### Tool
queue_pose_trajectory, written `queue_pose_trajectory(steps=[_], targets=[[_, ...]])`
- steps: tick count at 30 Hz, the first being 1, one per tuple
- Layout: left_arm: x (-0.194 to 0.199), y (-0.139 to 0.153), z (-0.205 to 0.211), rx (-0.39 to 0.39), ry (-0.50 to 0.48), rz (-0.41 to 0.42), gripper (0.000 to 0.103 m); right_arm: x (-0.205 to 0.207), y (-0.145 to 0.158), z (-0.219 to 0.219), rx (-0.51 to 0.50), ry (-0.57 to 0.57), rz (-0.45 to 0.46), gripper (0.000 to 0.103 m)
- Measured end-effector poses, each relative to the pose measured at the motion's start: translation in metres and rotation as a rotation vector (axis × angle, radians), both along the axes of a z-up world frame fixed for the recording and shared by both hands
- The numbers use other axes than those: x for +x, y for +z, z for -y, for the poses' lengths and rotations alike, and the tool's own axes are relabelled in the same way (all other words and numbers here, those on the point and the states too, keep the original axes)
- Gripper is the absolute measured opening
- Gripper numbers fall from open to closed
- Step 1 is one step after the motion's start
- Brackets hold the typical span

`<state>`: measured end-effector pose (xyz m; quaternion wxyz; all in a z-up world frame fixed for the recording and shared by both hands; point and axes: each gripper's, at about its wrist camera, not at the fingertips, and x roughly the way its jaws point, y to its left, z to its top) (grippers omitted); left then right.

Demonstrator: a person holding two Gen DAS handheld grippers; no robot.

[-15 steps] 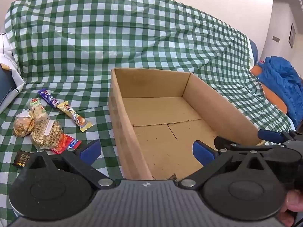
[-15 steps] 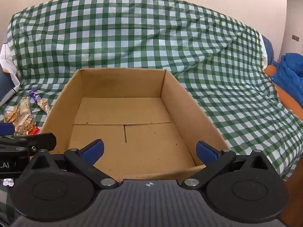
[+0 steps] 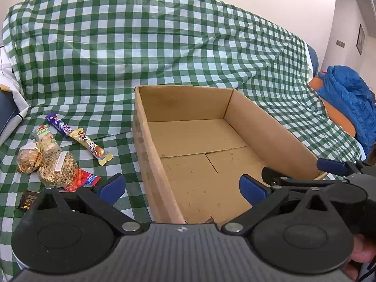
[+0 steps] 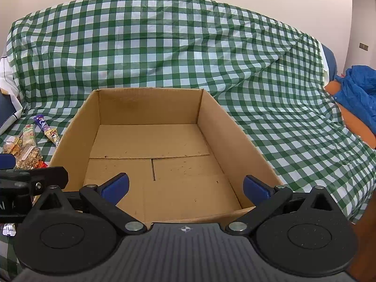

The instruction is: Organize snacks

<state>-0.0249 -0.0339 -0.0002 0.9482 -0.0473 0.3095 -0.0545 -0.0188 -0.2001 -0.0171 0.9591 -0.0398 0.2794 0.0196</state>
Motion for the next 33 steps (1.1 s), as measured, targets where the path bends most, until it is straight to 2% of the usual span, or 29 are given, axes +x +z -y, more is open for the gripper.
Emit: queue_pose_trajectory(steps=[7, 16, 20, 21, 24, 25, 26, 27, 29, 30, 32, 33], targets=[[0.0, 0.0, -0.001, -0.012, -0.019, -0.003, 0.103, 0.009, 0.005, -0.009, -0.076, -0.021, -0.021, 0.102], [-0.005, 0.001, -0.007, -0.065, -0.106, 0.004, 0.102, 0.004, 0.004, -0.007, -0.039, -0.014, 0.001, 0.097], [-0.005, 0.029, -0.016, -0.087, -0.161, -0.005, 0.074, 0.002, 0.008, -0.009, -0.02, 0.0, 0.029, 0.094], [-0.005, 0.04, -0.018, -0.082, -0.181, 0.009, 0.07, 0.001, 0.01, -0.009, -0.009, 0.004, 0.042, 0.092], [-0.006, 0.071, -0.026, -0.027, -0.265, 0.078, 0.041, -0.004, 0.013, -0.011, 0.018, 0.017, 0.073, 0.09], [-0.006, 0.079, -0.031, -0.014, -0.298, 0.103, 0.023, -0.005, 0.014, -0.012, 0.026, 0.022, 0.077, 0.087], [-0.007, 0.084, -0.037, 0.0, -0.325, 0.128, 0.014, -0.006, 0.014, -0.013, 0.03, 0.029, 0.089, 0.086], [-0.009, 0.086, -0.044, 0.024, -0.348, 0.164, 0.012, -0.005, 0.01, -0.014, 0.035, 0.039, 0.119, 0.083], [-0.011, 0.08, -0.061, 0.072, -0.373, 0.211, 0.007, -0.008, 0.011, -0.017, 0.051, 0.056, 0.12, 0.078], [-0.008, 0.071, -0.075, 0.057, -0.364, 0.208, 0.007, -0.003, 0.006, -0.019, 0.053, 0.072, 0.158, 0.076], [0.0, 0.044, -0.113, -0.048, -0.306, 0.173, 0.007, -0.003, 0.005, -0.025, 0.066, 0.096, 0.168, 0.074], [0.004, 0.028, -0.131, -0.09, -0.261, 0.129, 0.007, -0.005, 0.006, -0.03, 0.074, 0.111, 0.165, 0.073]])
